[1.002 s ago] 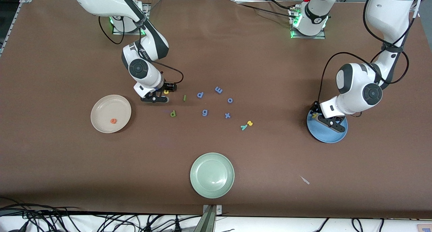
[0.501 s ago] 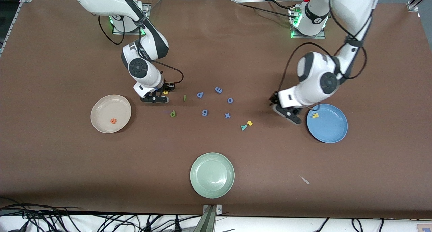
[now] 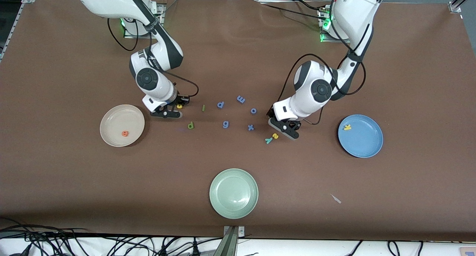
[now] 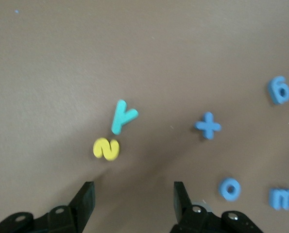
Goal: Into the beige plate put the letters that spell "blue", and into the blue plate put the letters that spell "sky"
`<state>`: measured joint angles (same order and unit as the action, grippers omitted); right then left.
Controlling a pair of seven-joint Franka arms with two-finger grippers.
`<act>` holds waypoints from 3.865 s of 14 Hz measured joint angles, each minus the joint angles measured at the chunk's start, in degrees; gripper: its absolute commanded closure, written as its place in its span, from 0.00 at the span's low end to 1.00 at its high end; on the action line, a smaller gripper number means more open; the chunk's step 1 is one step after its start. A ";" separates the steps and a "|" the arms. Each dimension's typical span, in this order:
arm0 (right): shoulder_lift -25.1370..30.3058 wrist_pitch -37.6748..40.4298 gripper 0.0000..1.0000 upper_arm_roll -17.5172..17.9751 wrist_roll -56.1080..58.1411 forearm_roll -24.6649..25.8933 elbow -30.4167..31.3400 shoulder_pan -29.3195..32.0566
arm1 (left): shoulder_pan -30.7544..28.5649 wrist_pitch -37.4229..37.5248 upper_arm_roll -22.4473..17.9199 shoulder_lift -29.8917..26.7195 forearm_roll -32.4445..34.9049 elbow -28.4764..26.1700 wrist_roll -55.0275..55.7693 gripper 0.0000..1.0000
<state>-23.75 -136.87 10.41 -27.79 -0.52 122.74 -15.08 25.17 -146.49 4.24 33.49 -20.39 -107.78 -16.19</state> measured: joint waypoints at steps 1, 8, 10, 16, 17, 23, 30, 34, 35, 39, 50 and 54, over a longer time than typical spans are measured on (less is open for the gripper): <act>0.27 3.76 0.83 -1.42 2.22 0.01 -2.17 0.03 | -0.01 -0.51 -0.45 1.19 0.00 1.10 0.00 0.27; 0.63 10.24 0.81 -13.34 26.96 0.02 -7.08 1.00 | 1.27 -6.13 -1.33 5.62 0.00 3.61 0.00 0.30; 0.14 10.22 0.69 -14.38 31.47 0.02 -7.66 2.39 | 1.79 -6.66 -1.53 6.17 0.00 3.65 0.00 0.39; -1.50 10.22 0.00 -14.31 35.47 -0.01 -9.98 5.27 | 2.03 -6.93 -2.19 6.31 0.00 3.96 -0.66 0.80; -1.50 10.23 0.00 -13.96 34.93 -0.08 -10.21 5.08 | 2.02 -6.94 -2.27 6.31 0.00 3.97 -0.67 0.80; -1.50 10.24 0.00 -6.40 16.98 -0.17 -11.20 2.89 | -0.41 -4.27 -3.83 5.02 0.00 4.06 -4.54 0.79; -2.13 5.94 0.00 -0.31 -6.60 -0.18 -10.66 -3.84 | -19.01 8.80 -4.28 -4.68 0.05 -1.78 -27.30 0.76; -4.02 -1.46 0.00 -0.14 -16.07 -0.17 -7.83 -10.90 | -23.71 8.79 -4.21 -4.68 4.99 -3.31 -33.07 0.68; -4.77 -2.01 0.00 -0.15 -16.85 -0.17 -7.59 -11.81 | -23.99 8.78 -4.21 -4.68 5.90 -3.30 -33.15 0.46; -7.19 -2.99 0.02 -0.20 -17.10 -0.17 -7.40 -12.22 | -24.03 8.75 -4.02 -4.68 6.20 -3.31 -33.42 0.11; -7.65 -3.59 1.00 -0.36 -17.11 -0.18 -7.74 -12.21 | -8.15 8.22 -2.48 -4.41 -7.28 -2.32 -27.97 0.14; -7.63 -3.47 1.00 -1.76 -17.08 -0.17 -9.06 -12.16 | 1.78 5.12 -2.52 -1.58 -7.66 1.01 -15.69 0.17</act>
<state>-31.38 -140.34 8.65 -44.88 -0.69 113.68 -27.24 26.95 -141.37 1.71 31.91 -28.05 -106.77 -31.87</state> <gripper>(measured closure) 0.991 0.145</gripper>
